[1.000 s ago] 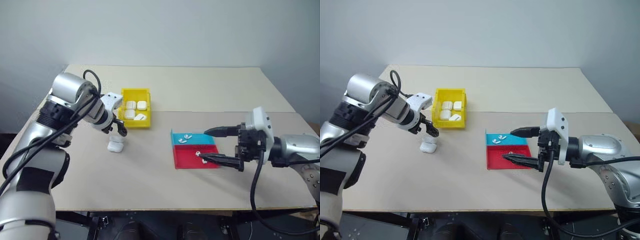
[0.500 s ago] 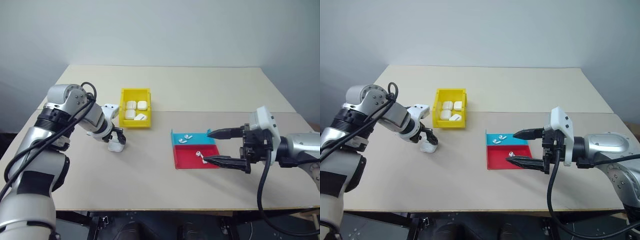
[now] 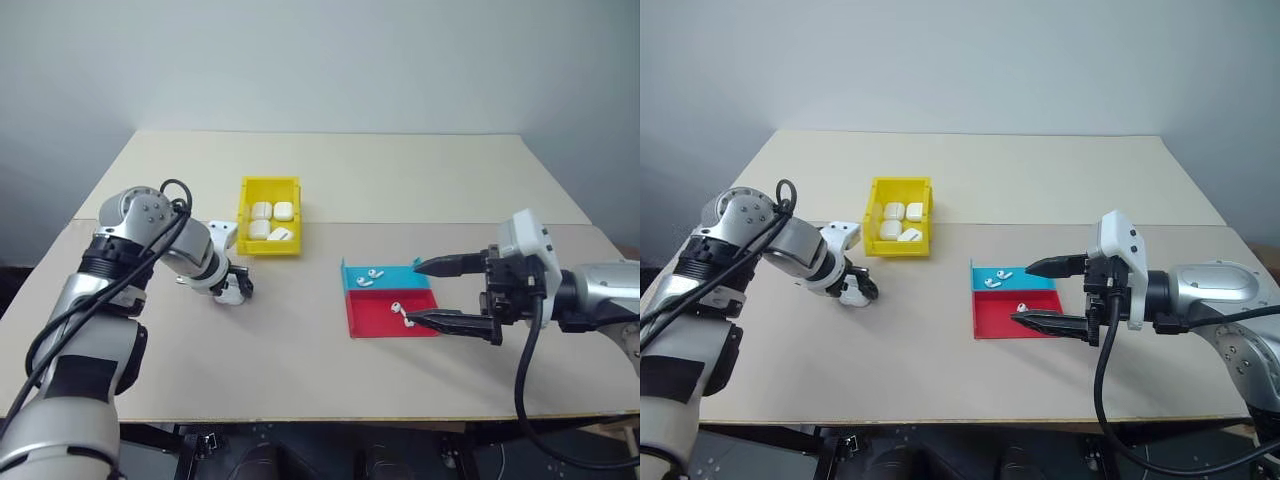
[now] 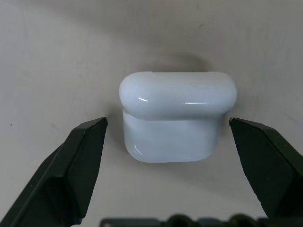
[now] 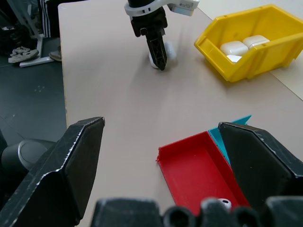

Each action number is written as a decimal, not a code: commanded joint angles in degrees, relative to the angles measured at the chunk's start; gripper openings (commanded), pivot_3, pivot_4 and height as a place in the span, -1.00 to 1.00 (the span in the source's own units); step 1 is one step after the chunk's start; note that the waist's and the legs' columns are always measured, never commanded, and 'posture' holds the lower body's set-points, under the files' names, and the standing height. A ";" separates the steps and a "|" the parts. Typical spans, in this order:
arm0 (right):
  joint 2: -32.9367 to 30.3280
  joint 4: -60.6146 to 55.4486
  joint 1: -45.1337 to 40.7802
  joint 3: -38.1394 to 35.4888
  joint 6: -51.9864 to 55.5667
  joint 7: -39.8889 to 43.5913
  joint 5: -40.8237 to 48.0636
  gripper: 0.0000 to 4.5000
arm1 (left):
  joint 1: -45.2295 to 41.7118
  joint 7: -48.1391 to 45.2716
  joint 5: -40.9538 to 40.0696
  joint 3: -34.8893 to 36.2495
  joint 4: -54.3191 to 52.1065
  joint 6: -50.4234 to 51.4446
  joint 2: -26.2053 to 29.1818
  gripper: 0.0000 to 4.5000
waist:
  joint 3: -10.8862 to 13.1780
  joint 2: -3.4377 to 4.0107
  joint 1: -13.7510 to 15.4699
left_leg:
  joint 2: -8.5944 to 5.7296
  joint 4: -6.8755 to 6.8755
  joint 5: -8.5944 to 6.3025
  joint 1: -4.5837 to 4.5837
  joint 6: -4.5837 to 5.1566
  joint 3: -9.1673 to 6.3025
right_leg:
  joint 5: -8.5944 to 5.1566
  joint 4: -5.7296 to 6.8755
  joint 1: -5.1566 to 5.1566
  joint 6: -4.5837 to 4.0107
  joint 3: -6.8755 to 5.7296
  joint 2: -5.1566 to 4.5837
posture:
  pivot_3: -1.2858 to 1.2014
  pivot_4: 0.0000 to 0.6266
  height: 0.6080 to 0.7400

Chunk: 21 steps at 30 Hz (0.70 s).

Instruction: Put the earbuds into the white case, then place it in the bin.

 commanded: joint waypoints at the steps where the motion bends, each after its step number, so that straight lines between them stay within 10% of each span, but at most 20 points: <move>1: -1.03 -1.51 -0.50 -2.25 0.50 -0.05 1.67 0.98 | -0.17 1.07 -0.59 2.09 -0.88 0.19 -0.12 1.00 | 0.00 0.00 0.00 | 0.00 0.00 0.00 0.00 0.00 0.00 | 0.00 0.01 0.00 0.00 0.00 0.00 | 0.03 -0.52 1.00; 5: -1.10 -1.67 -0.33 -2.39 0.52 -0.30 1.91 0.98 | 0.20 1.61 -0.46 1.97 -0.97 0.19 -0.37 1.00 | 0.00 0.00 0.00 | 0.00 0.00 0.00 0.00 -0.01 -0.01 | 0.00 0.01 0.01 0.00 -0.02 0.00 | 0.03 -0.52 1.00; 12: -1.06 -1.63 -0.31 -2.65 0.55 -1.05 2.24 1.00 | 1.05 2.28 -2.32 2.55 -4.47 0.19 1.15 0.24 | 0.00 0.00 -0.01 | 0.00 0.00 0.04 0.00 -0.06 -0.01 | 0.00 0.01 0.01 0.00 -0.01 0.00 | 0.03 -0.52 1.00; 21: 2.36 -0.54 -0.13 -1.41 -2.75 -3.38 -0.53 1.00 | 18.93 -12.51 7.26 19.51 -53.29 -17.21 10.38 0.23 | 0.01 -0.01 -0.25 | 0.02 -0.06 0.08 0.04 -0.15 -0.09 | 0.00 0.00 -0.01 0.00 0.10 -0.02 | 0.03 -0.52 1.00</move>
